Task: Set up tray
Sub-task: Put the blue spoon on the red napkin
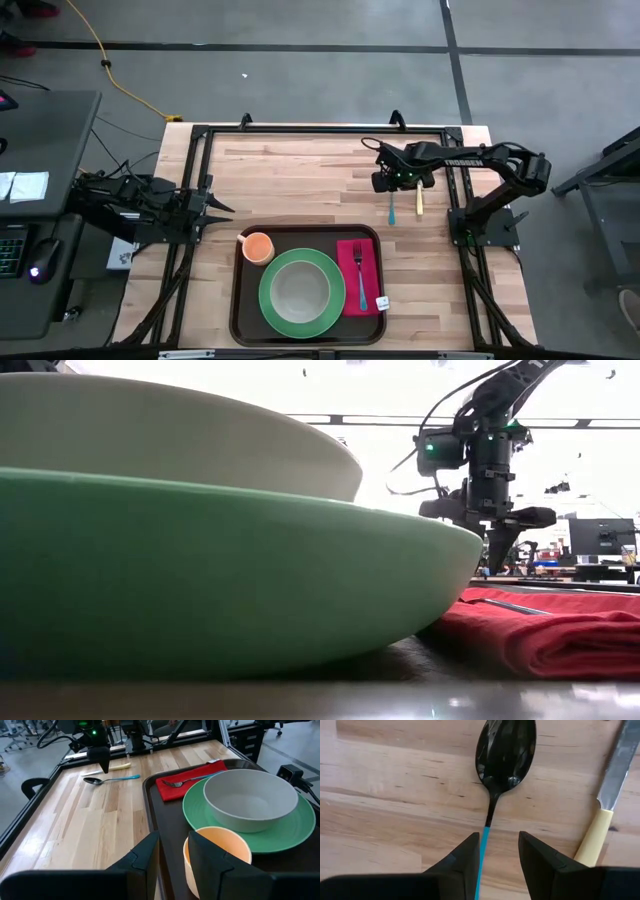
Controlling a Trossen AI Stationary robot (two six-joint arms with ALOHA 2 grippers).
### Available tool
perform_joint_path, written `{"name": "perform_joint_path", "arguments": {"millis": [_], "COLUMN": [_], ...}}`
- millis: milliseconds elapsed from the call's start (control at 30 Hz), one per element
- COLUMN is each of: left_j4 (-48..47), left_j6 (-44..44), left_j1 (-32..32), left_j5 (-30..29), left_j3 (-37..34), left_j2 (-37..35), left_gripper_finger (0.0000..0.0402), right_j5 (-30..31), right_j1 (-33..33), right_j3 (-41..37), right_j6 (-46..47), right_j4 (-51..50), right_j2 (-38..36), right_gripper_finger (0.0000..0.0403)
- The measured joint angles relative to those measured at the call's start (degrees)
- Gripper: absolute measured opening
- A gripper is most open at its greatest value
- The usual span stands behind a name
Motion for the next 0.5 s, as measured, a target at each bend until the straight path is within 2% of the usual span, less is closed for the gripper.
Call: {"name": "perform_joint_path", "arguments": {"millis": [233, 500], "left_j4": [0.0, 0.0], "left_j6": [0.9, 0.9], "left_j1": [0.0, 0.0], "left_j5": [-3.6, -4.0], "left_j3": [0.0, 0.0], "left_j2": [0.0, 0.0], "left_gripper_finger": [0.0136, 0.0136], "right_j5": [-0.8, -1.6], "right_j1": [0.0, -0.4], "right_j3": [0.0, 0.0], "right_j6": [-0.4, -0.6], "right_j4": [1.8, 3.7], "right_j2": [0.0, 2.1], "right_gripper_finger": [0.0114, 0.0114]}}
